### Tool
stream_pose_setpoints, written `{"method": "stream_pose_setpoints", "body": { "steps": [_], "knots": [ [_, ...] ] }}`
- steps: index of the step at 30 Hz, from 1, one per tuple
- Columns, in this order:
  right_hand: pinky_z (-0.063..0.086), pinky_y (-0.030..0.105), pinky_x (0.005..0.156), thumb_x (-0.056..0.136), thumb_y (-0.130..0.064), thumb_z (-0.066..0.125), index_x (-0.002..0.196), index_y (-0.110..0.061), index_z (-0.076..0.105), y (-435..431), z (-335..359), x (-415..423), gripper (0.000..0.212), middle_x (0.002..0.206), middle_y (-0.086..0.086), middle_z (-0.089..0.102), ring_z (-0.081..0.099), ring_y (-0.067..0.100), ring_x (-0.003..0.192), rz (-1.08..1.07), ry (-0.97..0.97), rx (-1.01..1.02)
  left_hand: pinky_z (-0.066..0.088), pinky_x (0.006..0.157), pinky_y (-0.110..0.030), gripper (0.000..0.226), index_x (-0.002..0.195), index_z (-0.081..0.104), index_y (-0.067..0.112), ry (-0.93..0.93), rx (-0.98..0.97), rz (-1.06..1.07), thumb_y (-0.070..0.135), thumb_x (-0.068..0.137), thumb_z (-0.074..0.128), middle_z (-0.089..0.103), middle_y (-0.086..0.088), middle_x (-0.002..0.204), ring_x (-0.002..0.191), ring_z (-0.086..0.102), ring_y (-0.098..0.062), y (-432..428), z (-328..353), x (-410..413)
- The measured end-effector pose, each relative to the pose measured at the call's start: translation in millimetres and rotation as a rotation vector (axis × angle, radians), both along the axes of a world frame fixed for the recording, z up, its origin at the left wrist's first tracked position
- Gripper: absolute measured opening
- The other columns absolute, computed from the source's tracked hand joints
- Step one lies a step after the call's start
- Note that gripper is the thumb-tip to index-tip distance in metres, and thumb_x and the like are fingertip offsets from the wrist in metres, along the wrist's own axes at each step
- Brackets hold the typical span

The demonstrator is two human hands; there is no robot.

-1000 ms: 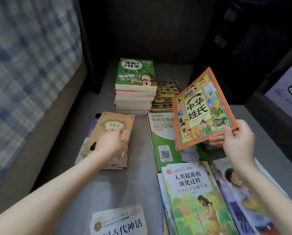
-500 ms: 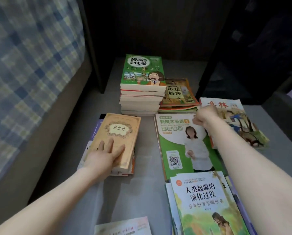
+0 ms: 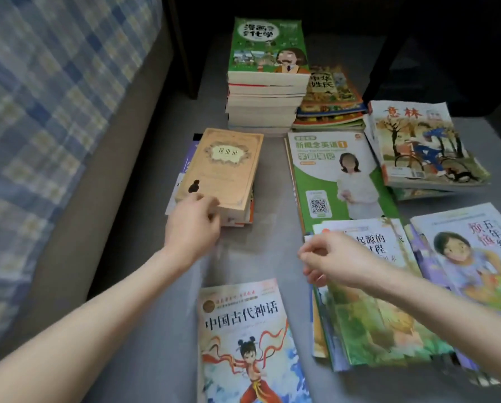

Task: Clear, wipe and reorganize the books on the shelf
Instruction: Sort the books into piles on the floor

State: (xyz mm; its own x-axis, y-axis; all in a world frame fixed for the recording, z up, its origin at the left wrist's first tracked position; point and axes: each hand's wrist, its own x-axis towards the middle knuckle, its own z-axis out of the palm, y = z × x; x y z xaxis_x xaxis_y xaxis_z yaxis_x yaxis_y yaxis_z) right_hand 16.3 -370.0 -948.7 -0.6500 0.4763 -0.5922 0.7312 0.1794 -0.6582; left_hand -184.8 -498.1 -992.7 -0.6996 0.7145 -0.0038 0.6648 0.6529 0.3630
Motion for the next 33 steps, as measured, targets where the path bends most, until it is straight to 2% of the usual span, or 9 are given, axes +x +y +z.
{"method": "stream_pose_setpoints", "body": {
  "steps": [2,4,7,11,18,22,25,30,33],
  "knots": [
    [0.053,0.032,0.076,0.095,-0.017,0.05,0.113,-0.007,0.061,-31.5,-10.9,8.7,0.024,0.098,0.015,0.07,0.069,0.026,0.087,0.252,-0.153,0.031,0.037,0.069,-0.032,0.022,0.104,0.064,0.011,-0.001,-0.005,0.116,0.023,0.09,0.052,0.061,-0.012,0.107,0.094,0.057,-0.032,-33.7,-6.3,23.3],
    [0.043,0.026,0.081,0.096,-0.026,0.05,0.13,-0.013,0.05,-56.7,-22.9,12.9,0.036,0.122,0.011,0.063,0.06,0.026,0.112,0.502,-0.293,0.181,0.042,0.077,-0.034,0.028,0.114,0.057,0.01,-0.186,-0.258,0.194,0.027,0.093,0.049,0.058,-0.013,0.114,0.101,0.057,-0.032,-59.4,-19.2,41.4],
    [0.043,0.029,0.084,0.094,-0.025,0.05,0.142,-0.012,0.026,-80.2,-49.8,14.0,0.055,0.131,0.012,0.057,0.055,0.028,0.118,0.49,-0.353,0.193,0.046,0.083,-0.029,0.032,0.112,0.06,0.004,-0.527,-0.522,0.266,0.027,0.099,0.042,0.063,-0.016,0.118,0.107,0.06,-0.03,-79.7,-32.2,59.0],
    [0.04,0.027,0.072,0.086,-0.025,0.056,0.138,-0.013,0.021,-92.9,-83.9,12.7,0.064,0.128,0.005,0.056,0.059,0.026,0.11,0.252,-0.371,0.12,0.056,0.064,-0.032,0.024,0.078,0.054,0.008,-0.969,-0.27,0.52,0.007,0.097,0.039,0.067,-0.008,0.076,0.068,0.065,-0.022,-92.9,-33.1,82.7],
    [0.037,0.025,0.067,0.088,-0.027,0.063,0.105,-0.02,0.05,-105.0,-36.0,12.6,0.022,0.106,-0.002,0.063,0.058,0.023,0.108,0.194,-0.164,0.19,0.053,0.064,-0.03,0.032,0.073,0.056,0.002,-1.148,-0.109,0.725,-0.002,0.095,0.034,0.065,-0.009,0.053,0.06,0.061,-0.025,-101.4,-41.6,78.1],
    [0.04,0.034,0.064,0.085,-0.023,0.067,0.081,-0.023,0.056,-56.3,41.8,22.2,0.012,0.085,-0.001,0.066,0.062,0.023,0.085,0.17,0.1,0.382,0.045,0.048,-0.023,0.021,0.072,0.05,0.006,-1.086,-0.08,0.733,0.0,0.092,0.046,0.054,-0.01,0.061,0.052,0.049,-0.02,-101.9,-49.8,81.7],
    [0.047,0.025,0.047,0.084,-0.009,0.067,0.09,-0.02,0.066,5.8,80.9,41.8,0.013,0.079,0.0,0.074,0.068,0.014,0.066,-0.076,0.248,0.217,0.037,0.052,-0.022,0.021,0.066,0.056,0.011,-0.947,-0.135,0.655,0.012,0.084,0.067,0.057,-0.002,0.064,0.058,0.051,-0.016,-103.9,-63.6,93.1],
    [0.041,0.029,0.062,0.084,-0.007,0.067,0.094,-0.015,0.071,85.4,51.8,84.3,0.013,0.088,0.009,0.075,0.065,0.026,0.078,-0.251,0.072,0.05,0.057,0.071,-0.035,0.064,0.094,0.065,0.024,-0.682,-0.341,0.531,0.063,0.044,0.075,0.069,0.004,0.087,0.078,0.066,-0.018,-108.6,-96.9,104.8],
    [0.047,0.029,0.055,0.086,-0.013,0.069,0.087,-0.013,0.069,87.7,7.7,103.3,0.001,0.08,0.01,0.073,0.064,0.023,0.066,-0.186,-0.156,0.311,0.055,0.072,-0.034,0.067,0.093,0.064,0.026,-0.569,-0.415,0.515,0.068,0.043,0.075,0.068,0.003,0.089,0.08,0.065,-0.019,-106.8,-95.1,105.6]
  ]
}}
